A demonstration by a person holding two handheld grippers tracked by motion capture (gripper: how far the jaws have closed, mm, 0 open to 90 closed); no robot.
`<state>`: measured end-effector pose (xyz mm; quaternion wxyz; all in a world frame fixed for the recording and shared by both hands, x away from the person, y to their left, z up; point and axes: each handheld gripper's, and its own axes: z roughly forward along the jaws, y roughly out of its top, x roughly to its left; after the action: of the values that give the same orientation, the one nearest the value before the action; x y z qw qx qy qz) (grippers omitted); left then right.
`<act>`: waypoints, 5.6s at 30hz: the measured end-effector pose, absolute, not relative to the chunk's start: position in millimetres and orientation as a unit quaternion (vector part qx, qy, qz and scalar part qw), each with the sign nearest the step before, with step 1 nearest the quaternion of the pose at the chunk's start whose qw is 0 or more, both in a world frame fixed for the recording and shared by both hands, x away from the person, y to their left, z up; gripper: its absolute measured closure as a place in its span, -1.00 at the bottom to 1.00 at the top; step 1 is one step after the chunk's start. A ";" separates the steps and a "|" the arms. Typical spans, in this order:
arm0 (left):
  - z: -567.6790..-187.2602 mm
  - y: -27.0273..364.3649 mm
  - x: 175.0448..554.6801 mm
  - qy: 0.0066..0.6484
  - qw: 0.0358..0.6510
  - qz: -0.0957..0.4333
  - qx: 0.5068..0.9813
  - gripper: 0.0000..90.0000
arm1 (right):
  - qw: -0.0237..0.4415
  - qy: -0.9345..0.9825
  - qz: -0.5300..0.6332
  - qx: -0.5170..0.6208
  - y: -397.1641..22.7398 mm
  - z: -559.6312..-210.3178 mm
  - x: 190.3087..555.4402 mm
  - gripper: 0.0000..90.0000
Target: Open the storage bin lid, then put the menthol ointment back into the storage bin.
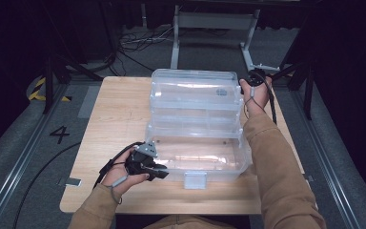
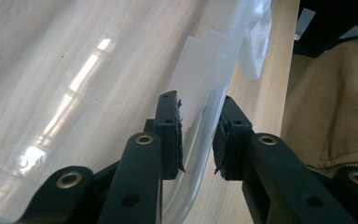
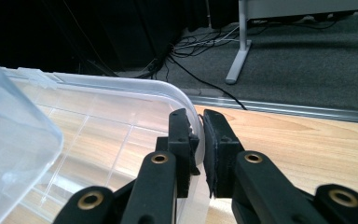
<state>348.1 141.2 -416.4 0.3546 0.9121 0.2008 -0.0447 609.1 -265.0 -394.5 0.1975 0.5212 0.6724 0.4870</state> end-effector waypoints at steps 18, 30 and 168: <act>-416.9 141.9 348.2 0.201 0.360 -0.046 0.910 0.64 | 0.184 0.671 0.478 0.536 -264.9 -403.9 613.9 0.83; -415.7 141.5 349.2 0.214 0.357 -0.056 0.908 0.62 | 0.193 0.674 0.490 0.517 -273.8 -389.6 606.2 0.51; -369.2 216.2 372.2 0.362 0.400 0.009 0.842 0.10 | -0.013 0.905 0.096 0.414 -303.7 -422.7 423.9 0.12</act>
<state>372.2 216.2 -369.2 0.4000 0.8421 0.3616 0.0090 423.9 -303.7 -422.7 -0.0133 0.4142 0.9049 0.0965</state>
